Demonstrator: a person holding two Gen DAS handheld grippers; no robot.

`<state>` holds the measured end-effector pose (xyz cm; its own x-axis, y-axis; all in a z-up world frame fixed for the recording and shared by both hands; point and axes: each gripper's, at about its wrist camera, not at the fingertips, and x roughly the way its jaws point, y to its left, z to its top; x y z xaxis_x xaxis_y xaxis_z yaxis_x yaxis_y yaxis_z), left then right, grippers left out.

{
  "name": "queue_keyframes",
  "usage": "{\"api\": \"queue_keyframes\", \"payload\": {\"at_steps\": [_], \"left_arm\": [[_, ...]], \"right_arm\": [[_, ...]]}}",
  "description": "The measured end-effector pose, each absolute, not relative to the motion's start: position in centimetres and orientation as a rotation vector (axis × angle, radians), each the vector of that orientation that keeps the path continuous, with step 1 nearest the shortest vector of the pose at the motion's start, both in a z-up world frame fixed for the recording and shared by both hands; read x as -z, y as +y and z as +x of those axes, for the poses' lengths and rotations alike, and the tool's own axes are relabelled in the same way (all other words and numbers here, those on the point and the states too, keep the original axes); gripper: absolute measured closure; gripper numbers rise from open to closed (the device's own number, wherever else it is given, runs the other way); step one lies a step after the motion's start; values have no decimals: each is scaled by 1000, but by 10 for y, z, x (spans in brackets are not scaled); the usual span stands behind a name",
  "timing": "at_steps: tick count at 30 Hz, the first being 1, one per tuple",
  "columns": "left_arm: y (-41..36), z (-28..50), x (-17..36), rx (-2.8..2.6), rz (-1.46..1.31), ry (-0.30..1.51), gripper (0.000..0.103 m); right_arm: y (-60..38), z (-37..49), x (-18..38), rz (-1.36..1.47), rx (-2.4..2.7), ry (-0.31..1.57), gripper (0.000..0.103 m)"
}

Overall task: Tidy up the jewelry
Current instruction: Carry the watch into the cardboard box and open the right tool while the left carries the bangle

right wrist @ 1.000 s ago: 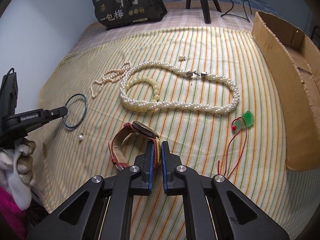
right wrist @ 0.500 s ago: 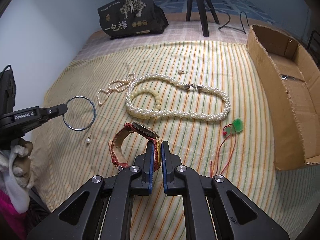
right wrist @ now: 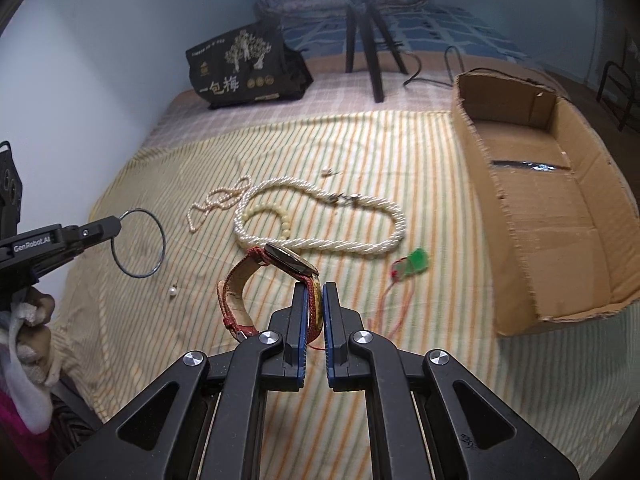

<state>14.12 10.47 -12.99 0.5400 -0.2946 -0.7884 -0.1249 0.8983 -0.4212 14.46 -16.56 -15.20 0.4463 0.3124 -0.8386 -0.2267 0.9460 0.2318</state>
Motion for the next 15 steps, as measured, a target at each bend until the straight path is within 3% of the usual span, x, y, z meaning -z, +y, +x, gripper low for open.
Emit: {"api": "queue_keyframes", "payload": {"at_steps": [15], "left_arm": [[35,143,100,216,-407,968,102]], "right_arm": [[-228,137,126,153,-228,986,97]]}}
